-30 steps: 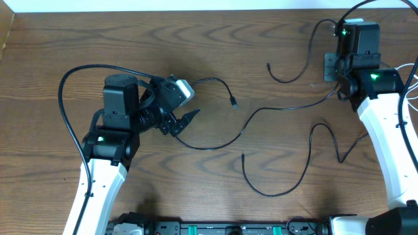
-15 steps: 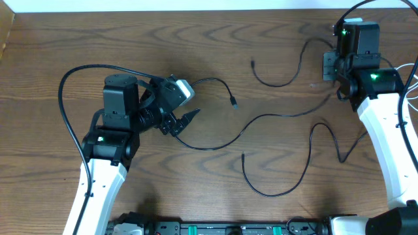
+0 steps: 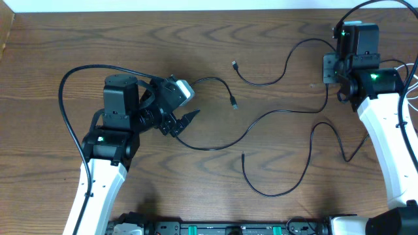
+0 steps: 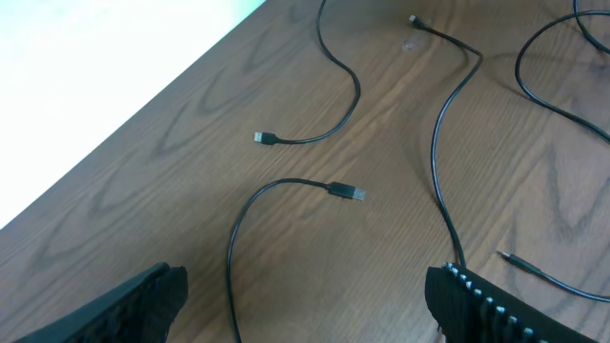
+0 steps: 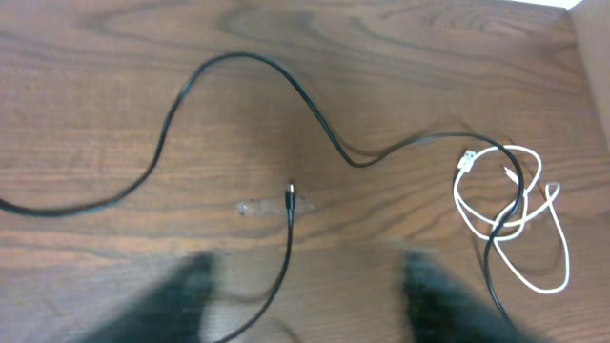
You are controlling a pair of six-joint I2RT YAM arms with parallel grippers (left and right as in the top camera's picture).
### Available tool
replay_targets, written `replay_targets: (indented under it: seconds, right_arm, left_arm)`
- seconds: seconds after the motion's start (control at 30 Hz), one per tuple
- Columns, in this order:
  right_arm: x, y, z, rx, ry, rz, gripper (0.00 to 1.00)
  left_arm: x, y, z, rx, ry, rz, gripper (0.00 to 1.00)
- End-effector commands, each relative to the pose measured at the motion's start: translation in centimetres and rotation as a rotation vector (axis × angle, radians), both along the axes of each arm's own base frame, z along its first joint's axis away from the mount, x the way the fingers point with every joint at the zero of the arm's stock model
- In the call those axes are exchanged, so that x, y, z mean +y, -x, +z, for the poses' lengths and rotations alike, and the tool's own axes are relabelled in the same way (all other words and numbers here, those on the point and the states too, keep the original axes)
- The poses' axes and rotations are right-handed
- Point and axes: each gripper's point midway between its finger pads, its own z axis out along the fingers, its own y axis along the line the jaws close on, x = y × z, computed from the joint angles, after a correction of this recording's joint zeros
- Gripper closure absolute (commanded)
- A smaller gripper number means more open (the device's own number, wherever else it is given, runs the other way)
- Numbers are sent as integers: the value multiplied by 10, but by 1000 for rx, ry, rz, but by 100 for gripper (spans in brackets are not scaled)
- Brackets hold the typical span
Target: Untangle cables
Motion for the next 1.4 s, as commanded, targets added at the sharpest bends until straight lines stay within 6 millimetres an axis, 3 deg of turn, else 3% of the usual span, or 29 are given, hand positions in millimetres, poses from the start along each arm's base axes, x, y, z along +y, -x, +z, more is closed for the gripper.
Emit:
replay_targets:
  seconds: [0.0,0.03,0.1,0.4,0.53,0.7,0.93,1.13,1.37]
  right_arm:
    - [-15,4,-6,30,35,-47,15]
    - [-19,6,-9,45,44,-64,6]
    - [-30,11,-17,71,49,-124,1]
    - [-61,12,-65,133,-34,-339,1]
    - [-62,-17,-79,109,9,-255,1]
    - [-43,-61,-100,69,29,-27,1]
    - [-44,-99,-131,12,78,32,1]
    - [-54,-122,-127,-92,88,15,1]
    - [-92,-126,-117,-157,80,-71,19]
  left_arm:
    - [0,-1,4,-2,3,3,14]
    - [0,-1,4,-2,3,4,13]
    - [0,-1,4,-2,3,3,11]
    - [0,-1,3,0,3,3,11]
    - [0,-1,3,0,3,3,11]
    - [0,-1,3,1,3,3,11]
    - [0,-1,3,1,3,3,11]
    - [0,-1,2,5,2,3,11]
    - [0,1,0,18,0,3,11]
